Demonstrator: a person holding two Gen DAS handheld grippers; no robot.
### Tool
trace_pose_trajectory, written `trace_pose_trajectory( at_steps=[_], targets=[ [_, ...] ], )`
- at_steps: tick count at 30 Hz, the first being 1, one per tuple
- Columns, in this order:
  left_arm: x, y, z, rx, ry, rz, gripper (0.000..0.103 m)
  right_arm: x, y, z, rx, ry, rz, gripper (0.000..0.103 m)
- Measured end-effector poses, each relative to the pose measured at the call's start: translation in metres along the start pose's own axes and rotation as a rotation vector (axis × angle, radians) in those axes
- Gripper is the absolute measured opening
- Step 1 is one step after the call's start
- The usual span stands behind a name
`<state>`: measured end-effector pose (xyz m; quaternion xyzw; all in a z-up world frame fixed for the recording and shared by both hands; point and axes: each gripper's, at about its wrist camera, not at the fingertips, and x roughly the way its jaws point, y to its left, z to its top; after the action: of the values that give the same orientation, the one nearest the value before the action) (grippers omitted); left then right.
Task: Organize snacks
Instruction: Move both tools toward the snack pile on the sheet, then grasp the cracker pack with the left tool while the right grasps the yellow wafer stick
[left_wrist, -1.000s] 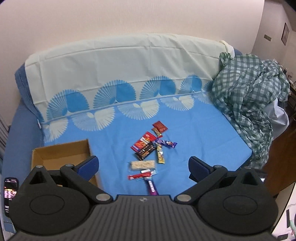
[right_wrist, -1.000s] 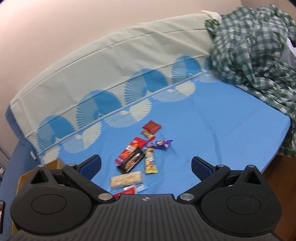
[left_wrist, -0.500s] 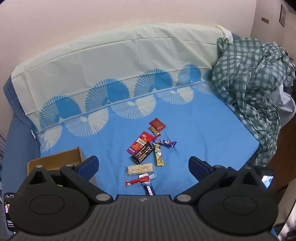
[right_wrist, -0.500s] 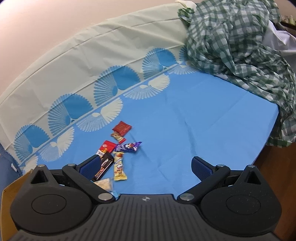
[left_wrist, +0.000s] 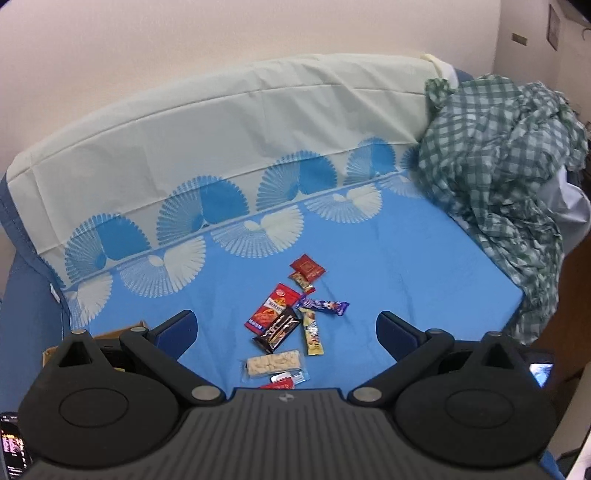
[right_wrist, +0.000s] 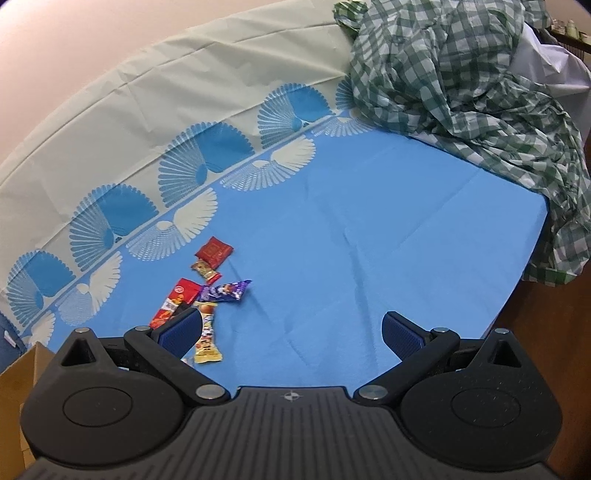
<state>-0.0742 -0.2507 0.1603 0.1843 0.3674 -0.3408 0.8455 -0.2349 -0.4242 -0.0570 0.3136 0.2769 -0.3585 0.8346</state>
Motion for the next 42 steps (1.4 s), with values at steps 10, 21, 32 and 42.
trace_pose_trajectory(
  at_steps=[10,21,32,42],
  targets=[
    [0.146,0.026,-0.039,0.058,0.206,0.184,0.103,0.044,-0.013,-0.012,-0.013,0.087,-0.018,0.103],
    [0.328,0.067,-0.101,-0.040,0.338,-0.146,0.103,0.144,0.030,-0.023,-0.148,0.255,0.070,0.103],
    [0.412,0.012,-0.126,0.497,0.426,-0.163,0.100,0.244,0.095,-0.014,-0.290,0.362,0.148,0.103],
    [0.417,0.050,-0.115,0.237,0.441,-0.227,0.045,0.274,0.136,-0.040,-0.552,0.309,0.058,0.096]
  ],
)
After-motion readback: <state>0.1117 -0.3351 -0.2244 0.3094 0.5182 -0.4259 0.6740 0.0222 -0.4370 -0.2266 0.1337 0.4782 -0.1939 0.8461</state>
